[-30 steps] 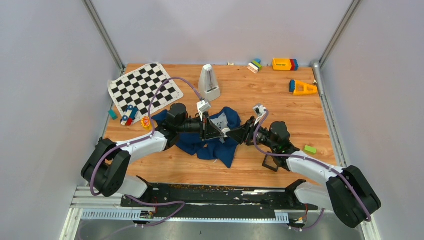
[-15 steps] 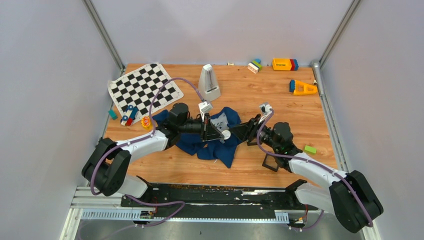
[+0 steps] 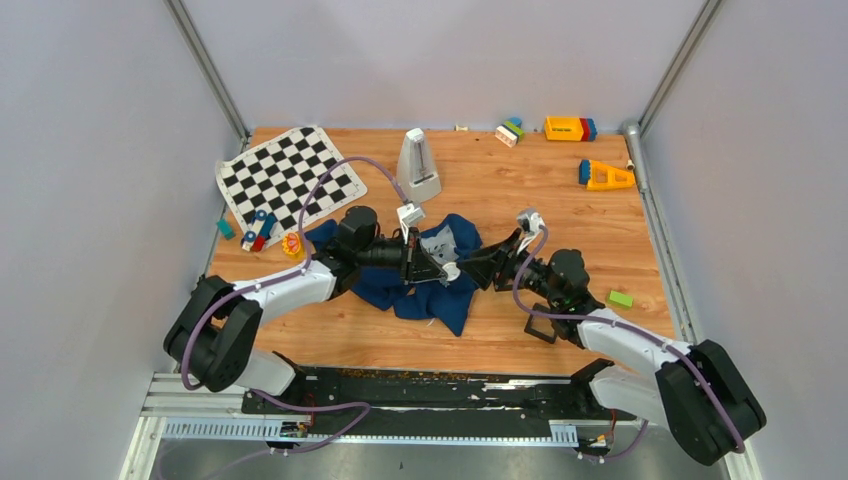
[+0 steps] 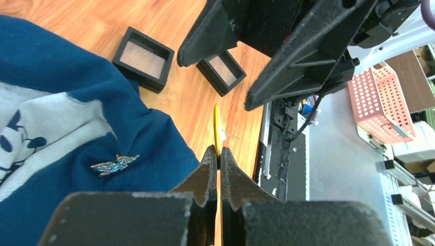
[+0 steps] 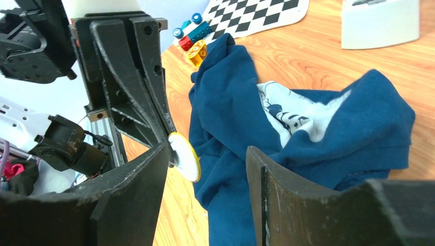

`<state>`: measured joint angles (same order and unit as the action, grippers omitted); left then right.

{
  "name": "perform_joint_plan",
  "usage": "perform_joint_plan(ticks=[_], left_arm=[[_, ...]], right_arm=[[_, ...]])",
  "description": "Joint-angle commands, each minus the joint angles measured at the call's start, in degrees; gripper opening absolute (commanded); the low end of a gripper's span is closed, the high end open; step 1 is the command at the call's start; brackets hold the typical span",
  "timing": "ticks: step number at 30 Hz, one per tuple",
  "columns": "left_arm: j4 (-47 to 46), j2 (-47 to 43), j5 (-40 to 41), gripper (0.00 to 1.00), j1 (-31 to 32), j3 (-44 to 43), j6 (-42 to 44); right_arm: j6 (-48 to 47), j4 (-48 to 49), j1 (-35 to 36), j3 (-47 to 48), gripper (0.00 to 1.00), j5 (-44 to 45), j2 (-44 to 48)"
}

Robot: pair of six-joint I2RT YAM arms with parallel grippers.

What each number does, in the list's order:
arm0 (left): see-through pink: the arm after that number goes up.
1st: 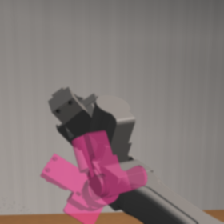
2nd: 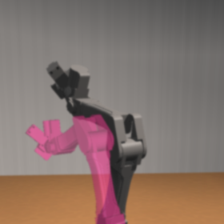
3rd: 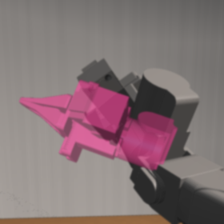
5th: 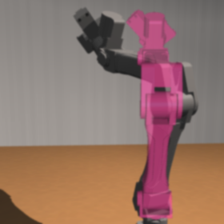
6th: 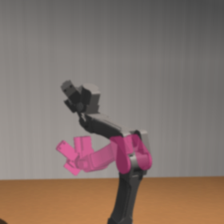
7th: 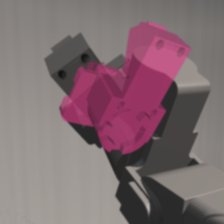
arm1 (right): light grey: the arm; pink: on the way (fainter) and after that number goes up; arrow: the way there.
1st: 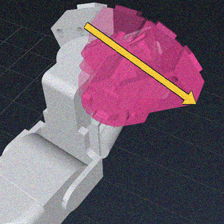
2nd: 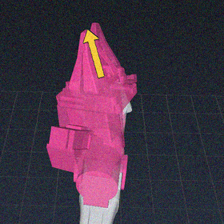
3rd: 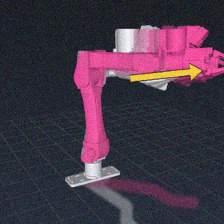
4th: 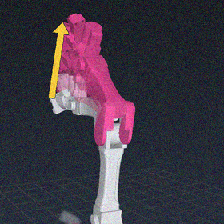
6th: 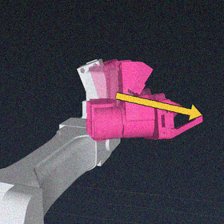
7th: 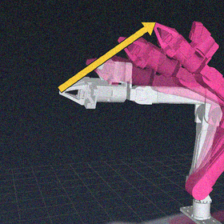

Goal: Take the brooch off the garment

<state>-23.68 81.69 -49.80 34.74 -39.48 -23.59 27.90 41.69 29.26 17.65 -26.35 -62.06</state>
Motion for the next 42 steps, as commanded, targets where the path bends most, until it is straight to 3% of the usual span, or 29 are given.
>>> perform_joint_plan(ticks=[1,4,6,9,42], left_arm=[[-4.29,-2.78,-0.60,0.00,-1.86,0.39,-2.77],[-5.01,-3.16,-1.61,0.00,-2.00,0.60,-3.03],[-5.24,-4.02,-1.66,0.00,-1.99,0.91,-2.64],[-5.42,-5.66,-1.05,0.00,-2.00,1.90,-1.76],[-17.89,-0.86,-6.66,0.00,-1.30,3.76,-6.56]], right_arm=[[-1.66,13.43,-0.04,-0.90,0.60,-5.70,-3.97],[0.34,21.05,-0.07,-3.07,0.68,-7.33,-7.32],[-0.27,18.89,-0.05,-1.85,0.68,-9.08,-7.48],[-2.14,9.91,-0.12,1.01,0.65,-9.83,-6.16],[-1.44,11.94,-0.07,-0.29,0.54,-11.33,-3.83]])
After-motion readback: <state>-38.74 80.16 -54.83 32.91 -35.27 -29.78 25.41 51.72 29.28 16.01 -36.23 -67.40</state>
